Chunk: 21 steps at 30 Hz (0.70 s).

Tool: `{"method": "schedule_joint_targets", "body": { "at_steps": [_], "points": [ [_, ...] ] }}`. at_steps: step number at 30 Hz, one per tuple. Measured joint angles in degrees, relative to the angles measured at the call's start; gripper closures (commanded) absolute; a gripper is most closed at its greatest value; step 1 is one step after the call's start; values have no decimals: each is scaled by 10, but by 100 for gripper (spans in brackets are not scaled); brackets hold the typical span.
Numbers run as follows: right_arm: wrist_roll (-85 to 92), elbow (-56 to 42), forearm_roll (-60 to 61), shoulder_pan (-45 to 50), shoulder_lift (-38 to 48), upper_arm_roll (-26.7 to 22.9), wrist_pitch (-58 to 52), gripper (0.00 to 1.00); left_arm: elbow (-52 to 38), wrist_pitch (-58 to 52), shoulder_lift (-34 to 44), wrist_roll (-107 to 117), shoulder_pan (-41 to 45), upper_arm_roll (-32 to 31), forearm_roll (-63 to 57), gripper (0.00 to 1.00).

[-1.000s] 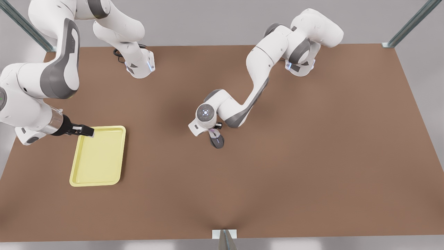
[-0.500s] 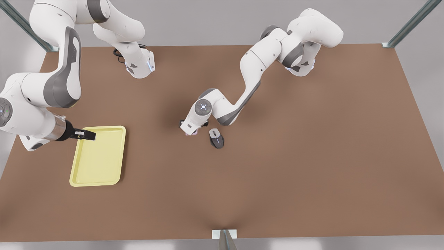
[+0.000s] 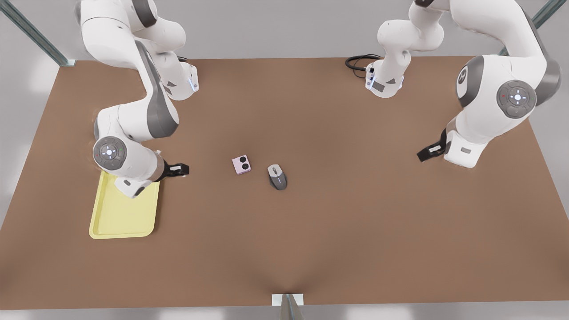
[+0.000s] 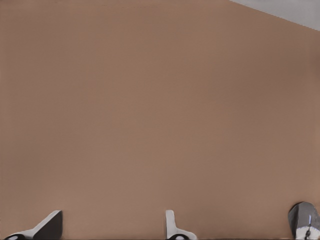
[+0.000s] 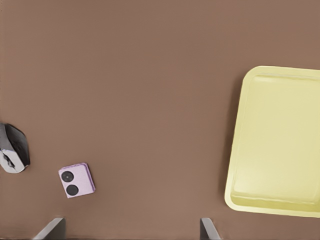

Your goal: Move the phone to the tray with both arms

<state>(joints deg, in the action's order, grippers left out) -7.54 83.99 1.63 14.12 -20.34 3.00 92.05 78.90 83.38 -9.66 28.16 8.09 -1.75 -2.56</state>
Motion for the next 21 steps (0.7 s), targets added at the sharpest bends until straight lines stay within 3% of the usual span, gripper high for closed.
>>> {"method": "schedule_joint_targets", "body": {
  "at_steps": [5,14,21],
  "points": [
    [-14,91,4,83,-8,0,69,0,-16,-43,-11,-74,8,-19,16,0],
    [-67,182,30,109,-18,30,181,0,-16,-67,-27,-166,5,-19,33,0],
    [-73,215,63,103,-78,39,281,0,-17,-69,-34,-212,5,-19,34,0]
  ]
}}
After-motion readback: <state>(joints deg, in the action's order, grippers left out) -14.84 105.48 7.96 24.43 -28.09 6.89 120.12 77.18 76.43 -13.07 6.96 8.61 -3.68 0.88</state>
